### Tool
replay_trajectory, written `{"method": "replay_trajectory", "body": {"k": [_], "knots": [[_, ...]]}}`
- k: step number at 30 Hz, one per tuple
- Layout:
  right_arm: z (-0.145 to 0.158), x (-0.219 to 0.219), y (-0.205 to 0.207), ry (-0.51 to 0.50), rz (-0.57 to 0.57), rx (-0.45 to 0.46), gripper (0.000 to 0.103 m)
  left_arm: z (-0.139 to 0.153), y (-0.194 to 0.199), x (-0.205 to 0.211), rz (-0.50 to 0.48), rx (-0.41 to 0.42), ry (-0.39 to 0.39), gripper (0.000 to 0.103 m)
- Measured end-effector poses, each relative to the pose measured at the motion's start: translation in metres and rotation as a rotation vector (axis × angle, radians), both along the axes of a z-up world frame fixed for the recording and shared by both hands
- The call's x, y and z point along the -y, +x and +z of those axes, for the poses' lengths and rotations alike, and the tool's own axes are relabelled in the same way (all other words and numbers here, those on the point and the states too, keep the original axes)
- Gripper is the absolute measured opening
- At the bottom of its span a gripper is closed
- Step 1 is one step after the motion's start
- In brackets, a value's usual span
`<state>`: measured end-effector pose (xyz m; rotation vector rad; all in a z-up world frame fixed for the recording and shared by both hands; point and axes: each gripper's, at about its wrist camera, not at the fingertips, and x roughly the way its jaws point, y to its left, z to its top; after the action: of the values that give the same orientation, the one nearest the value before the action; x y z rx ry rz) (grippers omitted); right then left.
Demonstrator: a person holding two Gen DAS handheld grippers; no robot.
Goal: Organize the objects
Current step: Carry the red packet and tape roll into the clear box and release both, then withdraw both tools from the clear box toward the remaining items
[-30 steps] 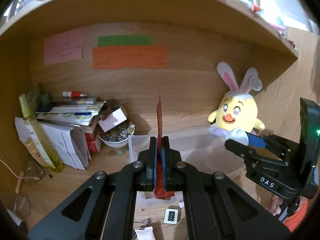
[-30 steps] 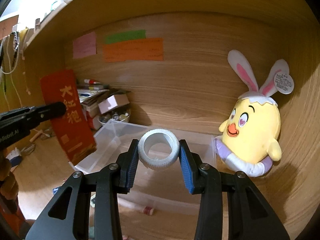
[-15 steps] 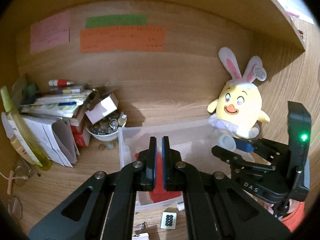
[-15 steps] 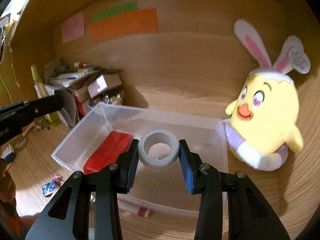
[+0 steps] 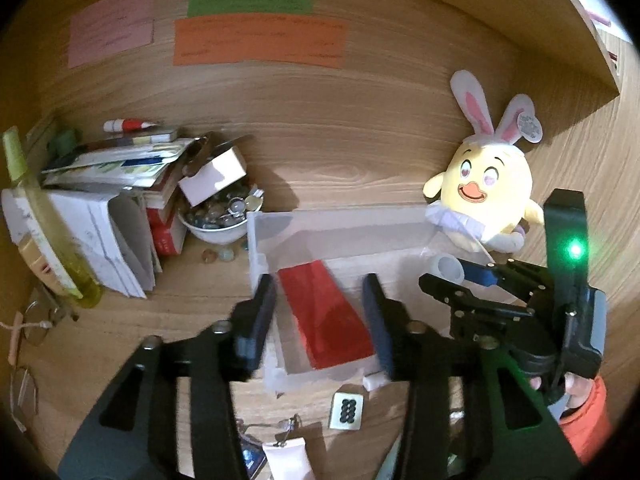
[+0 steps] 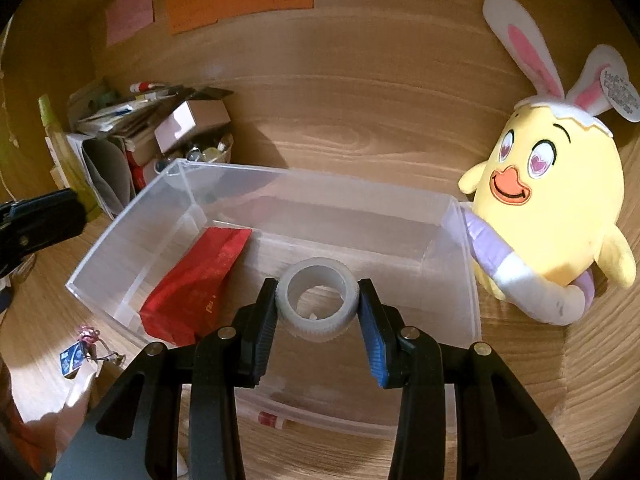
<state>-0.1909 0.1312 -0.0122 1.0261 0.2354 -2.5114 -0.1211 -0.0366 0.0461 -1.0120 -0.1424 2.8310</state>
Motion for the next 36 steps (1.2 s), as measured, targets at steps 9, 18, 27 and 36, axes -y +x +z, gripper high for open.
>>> {"method": "replay_trajectory", "body": {"k": [9, 18, 27, 36], "knots": [[-0.006, 0.005, -0.003, 0.038, 0.002, 0.028, 0.037, 0.001, 0.022, 0.012, 0.032, -0.013, -0.018, 0.075], [-0.005, 0.005, -0.005, 0.041, 0.000, 0.050, 0.045, -0.004, 0.041, 0.023, 0.054, 0.008, -0.022, 0.089], [0.005, 0.008, 0.008, 0.050, 0.011, 0.022, 0.066, -0.014, 0.057, 0.035, 0.075, 0.035, -0.016, 0.095], [0.026, 0.003, 0.041, 0.033, 0.039, -0.034, 0.078, -0.037, 0.070, 0.039, 0.063, 0.122, 0.003, 0.095]]}}
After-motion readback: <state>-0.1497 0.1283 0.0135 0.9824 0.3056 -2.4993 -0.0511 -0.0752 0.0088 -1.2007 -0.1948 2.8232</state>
